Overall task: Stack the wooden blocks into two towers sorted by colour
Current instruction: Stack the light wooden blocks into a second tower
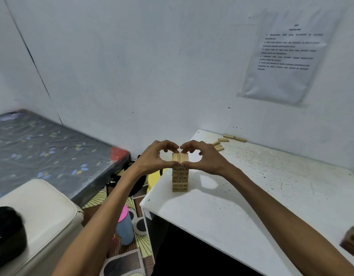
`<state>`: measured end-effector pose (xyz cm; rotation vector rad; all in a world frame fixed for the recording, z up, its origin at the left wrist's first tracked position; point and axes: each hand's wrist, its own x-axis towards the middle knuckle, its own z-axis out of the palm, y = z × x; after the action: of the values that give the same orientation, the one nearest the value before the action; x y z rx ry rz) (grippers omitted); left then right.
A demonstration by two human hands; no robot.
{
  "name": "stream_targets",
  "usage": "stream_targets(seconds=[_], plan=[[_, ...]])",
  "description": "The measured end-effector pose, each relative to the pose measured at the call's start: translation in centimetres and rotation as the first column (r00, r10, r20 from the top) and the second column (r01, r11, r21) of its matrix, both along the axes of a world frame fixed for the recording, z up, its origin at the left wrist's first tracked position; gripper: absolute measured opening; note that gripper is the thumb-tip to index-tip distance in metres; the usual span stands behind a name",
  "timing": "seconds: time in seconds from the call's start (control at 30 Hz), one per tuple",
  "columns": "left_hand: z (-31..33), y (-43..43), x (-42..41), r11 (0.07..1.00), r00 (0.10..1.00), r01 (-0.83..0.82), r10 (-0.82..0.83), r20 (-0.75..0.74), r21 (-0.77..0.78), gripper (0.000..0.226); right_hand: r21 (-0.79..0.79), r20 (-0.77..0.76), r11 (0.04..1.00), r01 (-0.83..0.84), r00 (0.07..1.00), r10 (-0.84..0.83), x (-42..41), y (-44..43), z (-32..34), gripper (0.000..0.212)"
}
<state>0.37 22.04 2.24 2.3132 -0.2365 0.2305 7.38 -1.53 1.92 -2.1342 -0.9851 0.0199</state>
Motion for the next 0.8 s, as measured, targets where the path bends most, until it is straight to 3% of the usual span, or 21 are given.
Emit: stream_targets(seconds=[0.8], plan=[[-0.07,-0.11,-0.14,0.999,0.999,0.016,-0.017,-0.041,-0.034,0.062,-0.016,-0.007,1.0,-0.005,1.0,0.005,0.13,-0.11,0.0,0.049]])
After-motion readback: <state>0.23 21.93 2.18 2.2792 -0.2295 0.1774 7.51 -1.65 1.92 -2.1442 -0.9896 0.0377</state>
